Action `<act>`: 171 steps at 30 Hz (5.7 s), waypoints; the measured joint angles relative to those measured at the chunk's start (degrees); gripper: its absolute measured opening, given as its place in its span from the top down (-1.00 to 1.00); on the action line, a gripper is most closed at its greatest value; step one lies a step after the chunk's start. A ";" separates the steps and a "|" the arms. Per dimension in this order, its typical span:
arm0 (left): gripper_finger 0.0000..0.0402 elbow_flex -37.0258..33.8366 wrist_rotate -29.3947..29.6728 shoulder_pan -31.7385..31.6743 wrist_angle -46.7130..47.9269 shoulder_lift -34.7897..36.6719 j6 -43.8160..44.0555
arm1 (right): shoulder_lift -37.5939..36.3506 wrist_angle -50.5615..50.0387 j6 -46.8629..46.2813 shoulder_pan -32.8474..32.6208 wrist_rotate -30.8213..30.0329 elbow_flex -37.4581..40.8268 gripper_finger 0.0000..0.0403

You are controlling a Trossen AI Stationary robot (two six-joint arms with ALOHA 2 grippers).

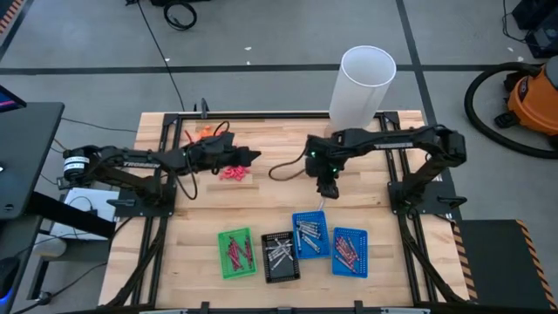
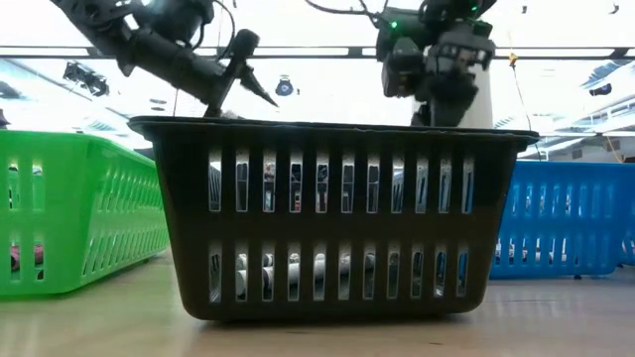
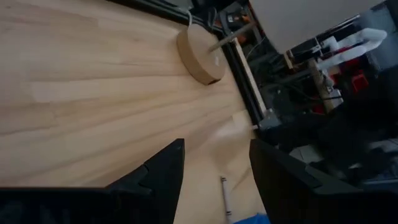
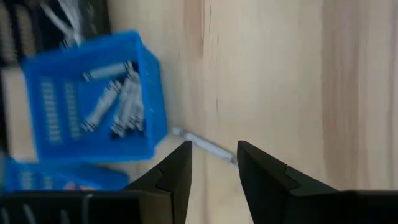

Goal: Sort crayons
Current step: Put the white crayon into the black bin

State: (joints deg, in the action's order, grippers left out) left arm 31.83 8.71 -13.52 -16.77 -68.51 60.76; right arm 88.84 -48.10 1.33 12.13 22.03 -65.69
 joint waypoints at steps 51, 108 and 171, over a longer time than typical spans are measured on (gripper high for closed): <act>0.04 40.49 4.35 3.52 75.68 0.44 -24.38 | 12.68 9.68 38.07 -9.92 -13.58 10.18 0.34; 0.04 21.35 12.48 19.65 7.87 -8.18 -18.74 | -10.19 35.77 -16.02 -6.11 -3.84 10.29 0.83; 0.90 24.92 11.23 19.58 0.61 -14.58 -28.28 | -11.69 48.35 -21.15 -12.27 -17.37 10.29 0.83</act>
State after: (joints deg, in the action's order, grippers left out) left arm 56.75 19.95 6.07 -16.16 -83.09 32.49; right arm 77.14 0.25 -19.81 -0.14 4.67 -55.40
